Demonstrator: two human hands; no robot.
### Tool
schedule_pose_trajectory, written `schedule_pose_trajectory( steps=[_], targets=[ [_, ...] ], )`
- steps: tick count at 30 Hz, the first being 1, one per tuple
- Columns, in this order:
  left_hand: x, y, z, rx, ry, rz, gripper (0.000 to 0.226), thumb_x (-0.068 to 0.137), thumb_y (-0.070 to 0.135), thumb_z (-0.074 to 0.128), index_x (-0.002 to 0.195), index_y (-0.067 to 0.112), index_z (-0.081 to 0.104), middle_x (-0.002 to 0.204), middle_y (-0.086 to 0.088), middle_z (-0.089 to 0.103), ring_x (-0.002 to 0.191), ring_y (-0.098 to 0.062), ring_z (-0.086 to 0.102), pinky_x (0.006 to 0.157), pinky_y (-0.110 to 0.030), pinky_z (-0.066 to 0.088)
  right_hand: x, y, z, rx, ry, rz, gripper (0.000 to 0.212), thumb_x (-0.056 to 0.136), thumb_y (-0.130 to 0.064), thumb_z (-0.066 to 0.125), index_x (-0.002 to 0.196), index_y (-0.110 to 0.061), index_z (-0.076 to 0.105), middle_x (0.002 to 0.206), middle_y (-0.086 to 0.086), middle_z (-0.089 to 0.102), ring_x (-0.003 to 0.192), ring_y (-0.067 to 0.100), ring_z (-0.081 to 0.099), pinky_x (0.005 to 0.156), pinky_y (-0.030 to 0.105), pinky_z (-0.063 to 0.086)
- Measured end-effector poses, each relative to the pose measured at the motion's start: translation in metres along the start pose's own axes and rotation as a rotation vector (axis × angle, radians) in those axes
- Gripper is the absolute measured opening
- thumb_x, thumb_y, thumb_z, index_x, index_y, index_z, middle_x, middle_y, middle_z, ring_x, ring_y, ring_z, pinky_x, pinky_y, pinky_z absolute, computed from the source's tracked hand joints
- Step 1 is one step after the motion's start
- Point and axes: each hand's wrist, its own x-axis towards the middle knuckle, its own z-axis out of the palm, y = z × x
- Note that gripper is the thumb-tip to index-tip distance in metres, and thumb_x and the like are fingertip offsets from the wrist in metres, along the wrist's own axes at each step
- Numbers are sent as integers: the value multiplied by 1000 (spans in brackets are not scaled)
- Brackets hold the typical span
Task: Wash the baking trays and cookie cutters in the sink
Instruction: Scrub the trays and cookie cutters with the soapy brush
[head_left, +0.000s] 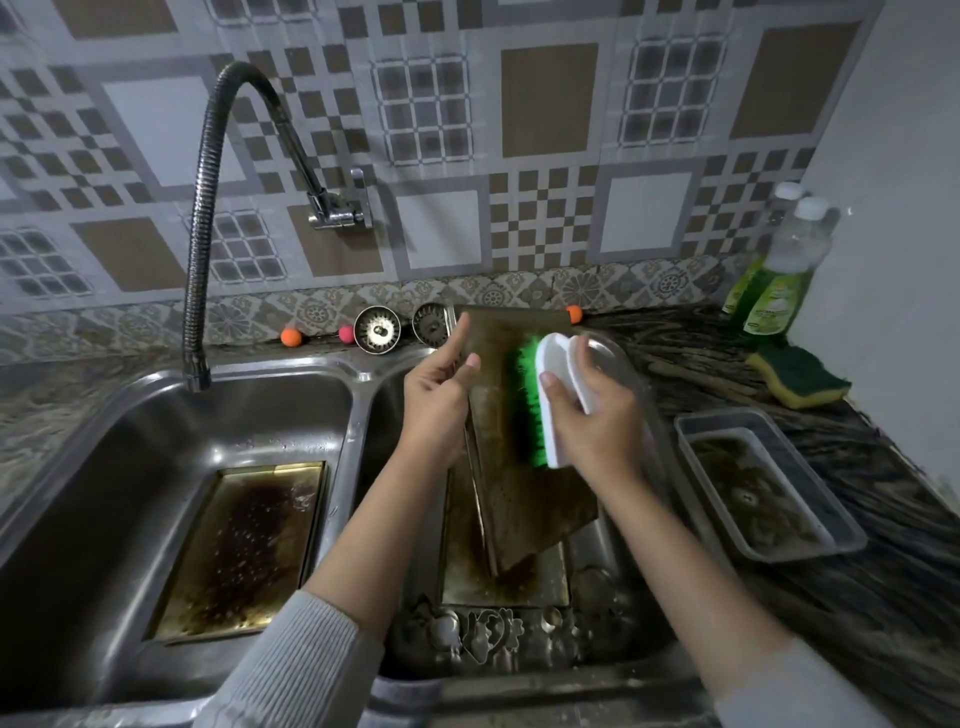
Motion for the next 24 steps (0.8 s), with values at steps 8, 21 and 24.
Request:
schedule_pose_trajectory(
  steps=[8, 21, 24],
  targets=[
    [-5, 21, -14, -160, 41, -52, 46, 93, -8, 45, 134, 13, 52, 148, 0, 41, 140, -14, 31, 116, -42, 28, -8, 10, -17, 3, 95, 50, 56, 86, -33, 67, 136, -23, 45, 99, -5, 66, 84, 10, 64, 65, -2, 38],
    [-12, 30, -26, -195, 127, -100, 47, 93, -7, 44, 135, 14, 51, 142, -1, 47, 130, -15, 46, 113, -38, 33, -61, -8, 4, 42, -78, -92, 57, 84, -27, 71, 136, -23, 46, 106, -13, 64, 87, 0, 65, 73, 12, 50],
    [-7, 36, -25, -156, 170, -104, 46, 93, -7, 45, 134, 14, 53, 148, -3, 40, 137, -17, 37, 112, -26, 29, -83, -18, 17, 140, -241, -217, 57, 84, -26, 70, 136, -20, 46, 125, -20, 54, 111, -6, 57, 90, 7, 42]
  ],
)
